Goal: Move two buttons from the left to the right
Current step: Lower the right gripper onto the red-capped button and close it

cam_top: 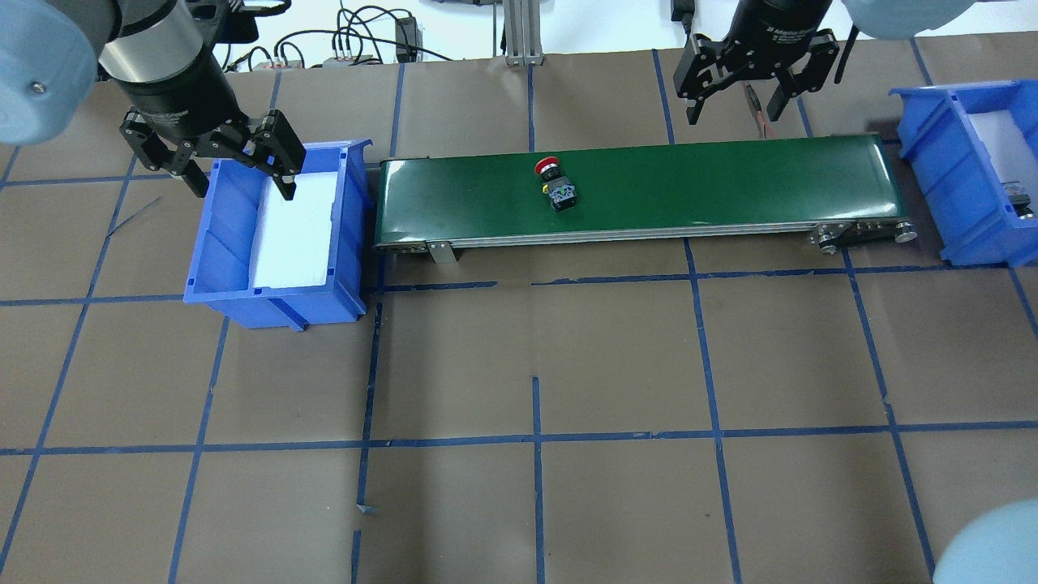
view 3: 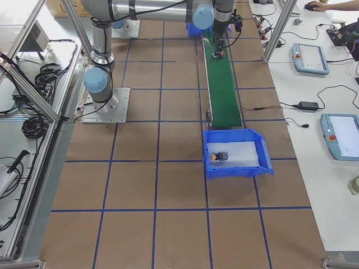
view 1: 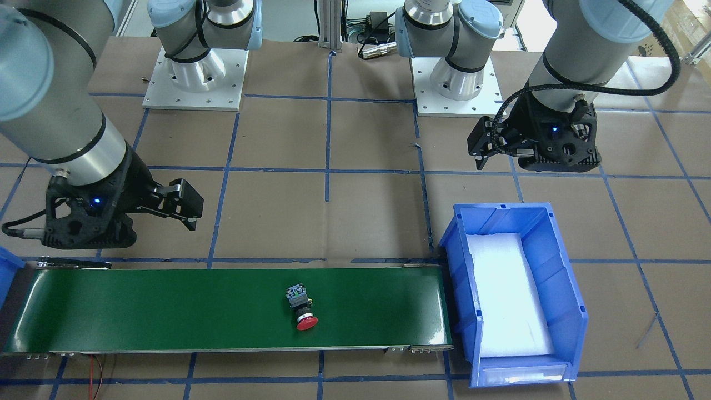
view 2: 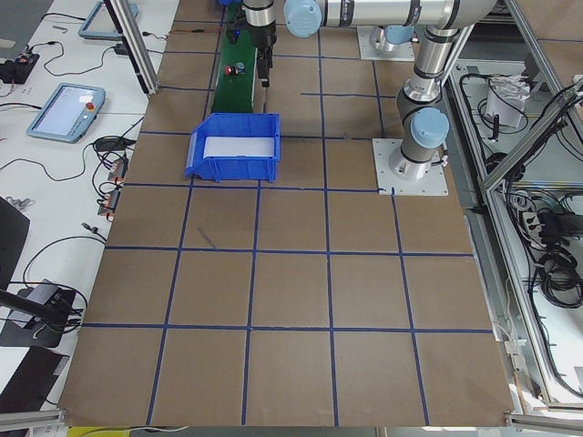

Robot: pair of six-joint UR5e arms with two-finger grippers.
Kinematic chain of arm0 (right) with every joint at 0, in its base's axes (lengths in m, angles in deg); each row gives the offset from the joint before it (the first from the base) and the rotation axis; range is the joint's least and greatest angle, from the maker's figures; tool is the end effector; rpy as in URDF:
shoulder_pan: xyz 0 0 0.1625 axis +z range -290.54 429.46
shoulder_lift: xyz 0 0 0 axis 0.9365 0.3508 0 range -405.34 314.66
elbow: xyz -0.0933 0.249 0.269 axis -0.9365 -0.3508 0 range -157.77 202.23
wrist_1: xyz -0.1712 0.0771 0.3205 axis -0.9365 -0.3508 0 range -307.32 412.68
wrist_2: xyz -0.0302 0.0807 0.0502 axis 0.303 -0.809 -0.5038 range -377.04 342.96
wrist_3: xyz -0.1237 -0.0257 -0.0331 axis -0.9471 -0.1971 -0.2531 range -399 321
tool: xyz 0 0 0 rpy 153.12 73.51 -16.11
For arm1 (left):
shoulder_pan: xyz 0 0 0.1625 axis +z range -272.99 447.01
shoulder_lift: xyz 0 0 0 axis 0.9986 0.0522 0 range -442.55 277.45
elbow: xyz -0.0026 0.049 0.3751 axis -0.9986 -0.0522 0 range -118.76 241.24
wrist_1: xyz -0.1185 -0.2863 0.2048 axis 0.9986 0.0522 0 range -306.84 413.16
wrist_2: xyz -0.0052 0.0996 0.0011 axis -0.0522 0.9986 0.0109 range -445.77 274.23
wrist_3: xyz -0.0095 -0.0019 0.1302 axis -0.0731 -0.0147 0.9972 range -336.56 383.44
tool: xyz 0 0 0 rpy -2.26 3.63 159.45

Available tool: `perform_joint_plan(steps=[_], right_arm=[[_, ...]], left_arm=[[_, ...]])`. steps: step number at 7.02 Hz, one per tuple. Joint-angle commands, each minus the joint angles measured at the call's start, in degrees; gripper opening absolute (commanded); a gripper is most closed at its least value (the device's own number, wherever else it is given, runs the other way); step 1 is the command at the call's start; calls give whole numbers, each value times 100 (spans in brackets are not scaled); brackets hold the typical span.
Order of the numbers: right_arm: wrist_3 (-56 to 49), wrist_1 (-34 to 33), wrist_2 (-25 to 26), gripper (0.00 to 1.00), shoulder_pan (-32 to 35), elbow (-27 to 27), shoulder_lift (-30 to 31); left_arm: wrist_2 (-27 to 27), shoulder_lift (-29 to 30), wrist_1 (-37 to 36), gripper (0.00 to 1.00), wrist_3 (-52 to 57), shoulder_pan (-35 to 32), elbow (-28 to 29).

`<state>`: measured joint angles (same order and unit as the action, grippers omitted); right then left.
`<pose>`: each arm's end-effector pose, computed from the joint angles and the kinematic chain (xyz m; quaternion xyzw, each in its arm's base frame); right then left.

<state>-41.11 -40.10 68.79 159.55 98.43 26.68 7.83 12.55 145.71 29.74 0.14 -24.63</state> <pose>0.1435 -0.5589 0.3643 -0.0186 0.9991 0.0115 0.0366 -0.0991 -0.4780 0.3972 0.0285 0.9986 0.0331 0.0288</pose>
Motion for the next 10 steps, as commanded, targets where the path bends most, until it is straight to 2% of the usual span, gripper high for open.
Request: perform_joint_plan(steps=[1,3,4,6,10], right_arm=[[27,-187,-312,100,393,-26,-712],[-166,-871,-286,100,649,-88,-1250],[-541,-1022,-242,99,746,-123,-1409],[-588,-1355,-294,98,782,-123,-1646],[-799,-1551,-233,95,826,-27,-1780]], left_arm=[[-8,-1,0,100,3,3,0],[1,-1,0,100,3,3,-9],[1,-1,0,100,3,3,0],[-8,-1,0,100,3,12,0],[18,-1,0,100,21,29,-9]])
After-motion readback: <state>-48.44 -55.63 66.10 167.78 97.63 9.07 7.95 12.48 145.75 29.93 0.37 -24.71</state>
